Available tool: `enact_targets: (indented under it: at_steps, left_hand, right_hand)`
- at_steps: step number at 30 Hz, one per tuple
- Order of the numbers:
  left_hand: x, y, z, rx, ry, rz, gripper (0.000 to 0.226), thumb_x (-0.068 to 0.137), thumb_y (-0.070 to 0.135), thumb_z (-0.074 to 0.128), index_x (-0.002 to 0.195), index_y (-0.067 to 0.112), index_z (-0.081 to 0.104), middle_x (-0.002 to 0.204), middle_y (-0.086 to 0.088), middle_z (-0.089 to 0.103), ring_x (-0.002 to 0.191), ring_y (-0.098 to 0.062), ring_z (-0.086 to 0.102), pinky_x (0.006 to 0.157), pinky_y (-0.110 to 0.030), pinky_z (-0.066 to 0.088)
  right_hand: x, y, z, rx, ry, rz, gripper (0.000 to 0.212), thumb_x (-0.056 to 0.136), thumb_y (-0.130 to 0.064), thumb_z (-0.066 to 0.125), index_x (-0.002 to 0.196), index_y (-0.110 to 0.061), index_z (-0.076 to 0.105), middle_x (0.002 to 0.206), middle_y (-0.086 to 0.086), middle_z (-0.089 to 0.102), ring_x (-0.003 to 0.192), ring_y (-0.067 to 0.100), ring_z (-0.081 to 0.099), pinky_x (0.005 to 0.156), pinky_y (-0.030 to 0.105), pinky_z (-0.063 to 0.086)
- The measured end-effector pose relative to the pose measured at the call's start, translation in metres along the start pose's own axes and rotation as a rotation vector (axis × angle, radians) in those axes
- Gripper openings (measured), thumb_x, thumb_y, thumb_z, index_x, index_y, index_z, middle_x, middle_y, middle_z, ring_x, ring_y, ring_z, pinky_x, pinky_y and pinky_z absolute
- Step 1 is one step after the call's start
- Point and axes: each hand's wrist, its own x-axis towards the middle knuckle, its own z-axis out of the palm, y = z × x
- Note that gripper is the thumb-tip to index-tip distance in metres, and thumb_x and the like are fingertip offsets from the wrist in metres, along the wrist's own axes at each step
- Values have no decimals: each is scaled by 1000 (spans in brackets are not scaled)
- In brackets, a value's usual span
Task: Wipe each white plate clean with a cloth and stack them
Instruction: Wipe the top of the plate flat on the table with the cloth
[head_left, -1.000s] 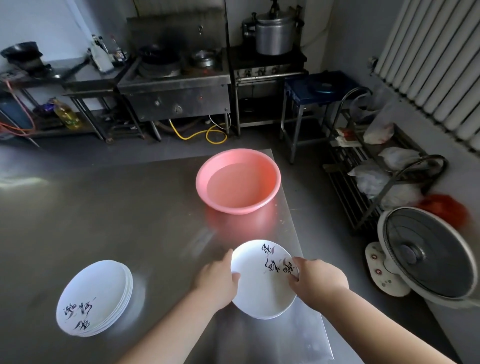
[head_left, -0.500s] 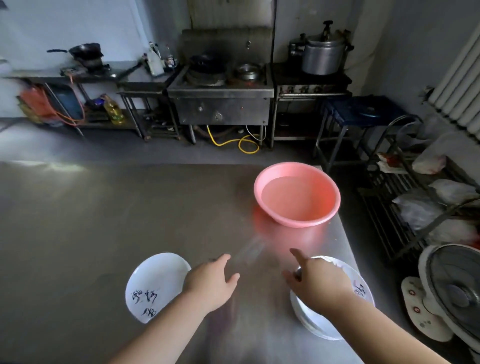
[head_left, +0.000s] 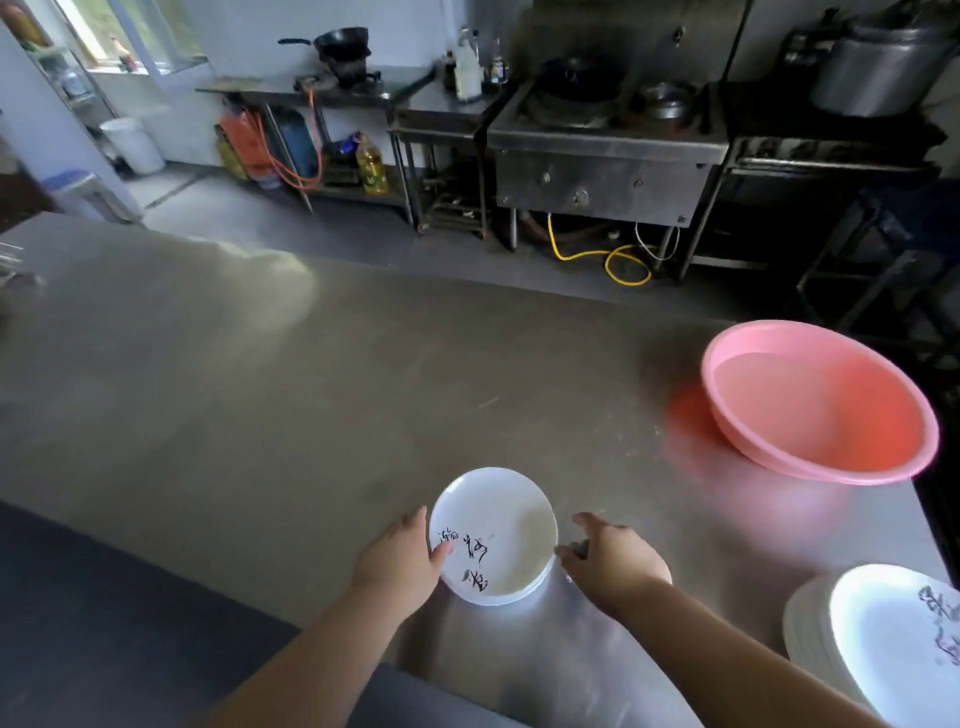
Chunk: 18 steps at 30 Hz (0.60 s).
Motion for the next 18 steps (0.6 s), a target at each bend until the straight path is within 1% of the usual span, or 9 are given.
enact_targets:
  at_steps: [1,3,5,8,11,13,15,16,18]
  left_hand:
    - [2,-3,0,-25,-13,13,71,101,62,50,158,23,36,148,1,57,132,-23,57,101,-37,50]
    - [5,-6,-1,-74,-33,45,61,100,57,55,152,26,43,139,3,64,125,-23,62,96,-35,52]
    - [8,-6,0,-133,-43,70,47,99,48,60,140,26,51,124,4,70,113,-23,66,89,-36,54]
    - [11,-6,3,-187,-15,86,33,97,38,64,125,22,58,109,2,71,102,-24,66,84,-38,54]
    - [12,-6,7,-252,-5,78,32,97,33,66,125,20,59,105,3,69,99,-23,65,80,-35,52]
    - [12,-5,7,-304,4,79,32,96,31,67,126,24,59,98,9,67,92,-18,63,75,-33,50]
    - [11,-1,6,-360,25,92,33,95,31,67,127,29,58,88,13,63,82,-8,61,68,-30,47]
    - [9,2,5,-399,30,99,35,95,33,67,129,33,56,86,14,63,78,-3,61,64,-26,45]
    - [6,8,4,-494,10,123,45,94,37,68,135,44,50,89,15,66,81,1,62,64,-22,44]
  right_hand:
    - [5,-5,6,1,-9,11,50,89,-58,51,135,-37,51,86,-19,74,91,15,70,76,33,60]
    - [12,-11,18,7,-19,32,44,90,-53,53,131,-39,51,87,-16,73,86,18,69,72,32,58]
    - [17,-15,26,8,-16,48,39,91,-51,55,129,-40,51,86,-14,71,81,18,68,65,31,55]
    - [20,-14,36,8,4,74,40,91,-48,57,129,-40,51,85,-14,70,80,19,66,65,31,54]
    - [22,-13,42,102,3,114,45,91,-42,62,135,-41,53,84,-18,70,80,17,64,65,29,48]
    - [20,-11,44,205,16,138,47,92,-35,64,138,-40,55,82,-18,70,77,13,65,62,26,47]
    - [15,-6,43,289,56,142,45,92,-32,65,135,-41,57,75,-14,68,68,7,64,54,24,46]
    - [11,-3,42,327,84,140,43,93,-31,65,133,-42,58,72,-12,67,65,7,63,52,24,48]
    - [2,7,38,394,137,137,41,92,-30,66,131,-42,59,70,-8,65,63,8,62,56,27,50]
